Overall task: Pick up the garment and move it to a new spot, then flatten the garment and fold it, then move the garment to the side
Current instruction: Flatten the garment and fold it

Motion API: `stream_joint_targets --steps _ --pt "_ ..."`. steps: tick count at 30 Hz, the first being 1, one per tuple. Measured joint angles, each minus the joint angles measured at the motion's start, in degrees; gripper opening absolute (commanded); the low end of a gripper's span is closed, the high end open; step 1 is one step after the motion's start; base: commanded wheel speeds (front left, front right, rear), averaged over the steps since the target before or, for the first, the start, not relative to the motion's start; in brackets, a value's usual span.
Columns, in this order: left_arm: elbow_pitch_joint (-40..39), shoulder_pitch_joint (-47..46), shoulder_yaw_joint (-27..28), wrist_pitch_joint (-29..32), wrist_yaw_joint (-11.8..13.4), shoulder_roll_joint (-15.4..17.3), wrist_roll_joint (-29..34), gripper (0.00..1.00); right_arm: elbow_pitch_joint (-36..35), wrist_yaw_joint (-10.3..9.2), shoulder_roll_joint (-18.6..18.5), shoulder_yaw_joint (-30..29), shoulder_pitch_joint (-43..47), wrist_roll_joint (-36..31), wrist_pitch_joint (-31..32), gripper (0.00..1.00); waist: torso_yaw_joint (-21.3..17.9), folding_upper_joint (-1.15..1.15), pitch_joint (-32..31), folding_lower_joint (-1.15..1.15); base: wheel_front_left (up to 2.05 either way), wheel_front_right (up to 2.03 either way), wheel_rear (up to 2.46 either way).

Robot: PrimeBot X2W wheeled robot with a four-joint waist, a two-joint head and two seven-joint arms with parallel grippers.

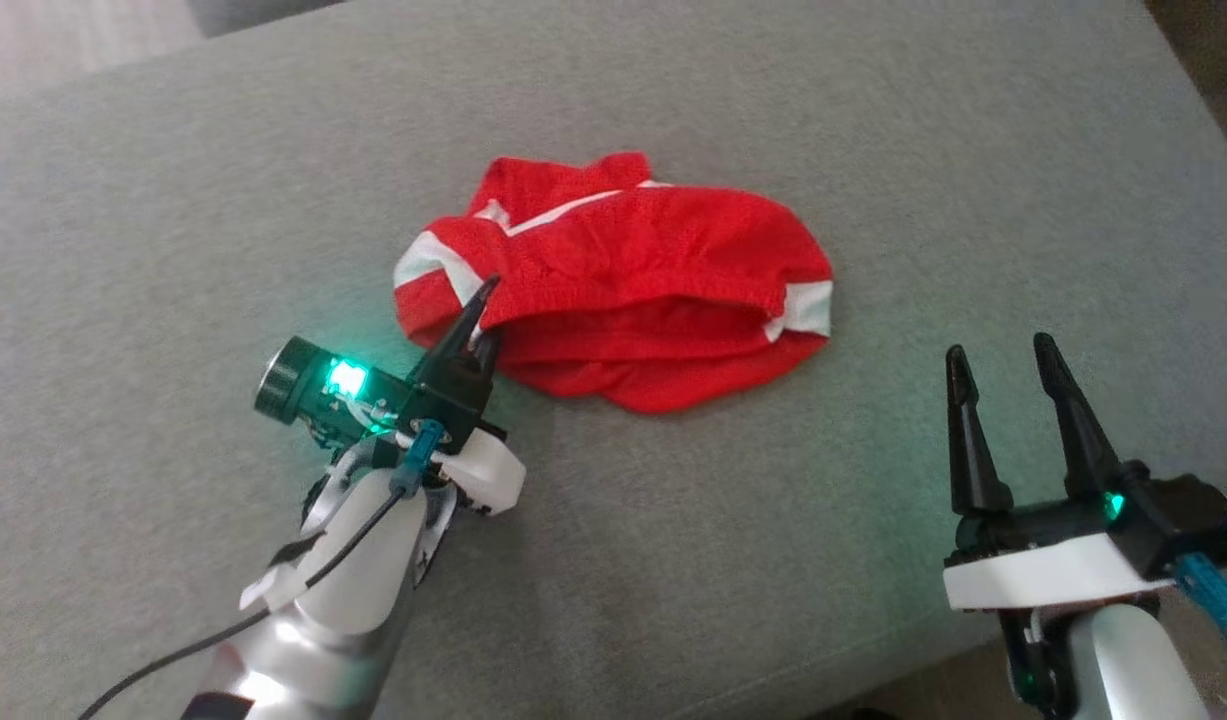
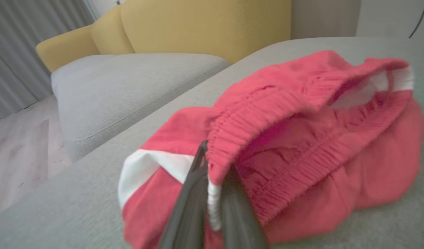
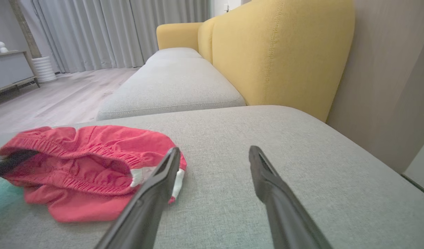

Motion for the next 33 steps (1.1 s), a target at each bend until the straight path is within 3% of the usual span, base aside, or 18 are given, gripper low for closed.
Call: stream_joint_targets --steps 7,13,14,15,16,22,33 --pt "-6.27 3.46 0.29 -0.07 2.01 0.38 -2.47 0.0 0.21 0.0 -0.01 -0.44 0.46 -0.78 0.0 1.0 5.25 0.0 -2.99 -0.01 0.0 0.0 0.0" --pt "-9.21 8.03 1.83 -0.05 3.79 3.77 -3.11 0.0 0.52 0.0 -0.01 -0.25 1.81 -1.59 0.0 1.0 9.78 0.0 -6.01 -0.01 0.0 0.0 0.0" --pt "-9.42 8.32 1.87 -0.07 3.67 4.1 -3.44 0.15 0.52 0.0 -0.01 -0.21 1.8 -1.59 0.0 1.0 10.38 0.0 -6.4 -0.01 0.0 0.0 0.0" --pt "-9.17 8.55 1.98 -0.07 3.37 4.16 -4.25 0.87 0.52 0.0 -0.01 -0.18 1.8 -1.59 0.0 1.0 10.94 0.0 -6.75 -0.01 0.0 0.0 0.0" --pt "-8.7 8.87 2.0 -0.07 3.19 4.09 -5.01 1.0 0.52 0.0 -0.01 -0.12 1.8 -1.59 0.0 1.0 11.38 0.0 -7.06 -0.01 0.0 0.0 0.0" --pt "-4.72 13.36 1.91 -0.05 2.26 2.68 -7.67 1.0 1.15 0.0 -0.01 -0.13 2.82 -1.62 0.0 1.0 12.42 0.0 -9.26 -0.01 0.0 0.0 0.0" --pt "-13.37 27.44 1.09 1.57 3.56 3.57 -9.13 1.0 1.15 0.0 -0.01 -1.08 4.88 -2.11 0.0 1.0 13.08 0.0 -12.14 -0.01 0.0 0.0 0.0"
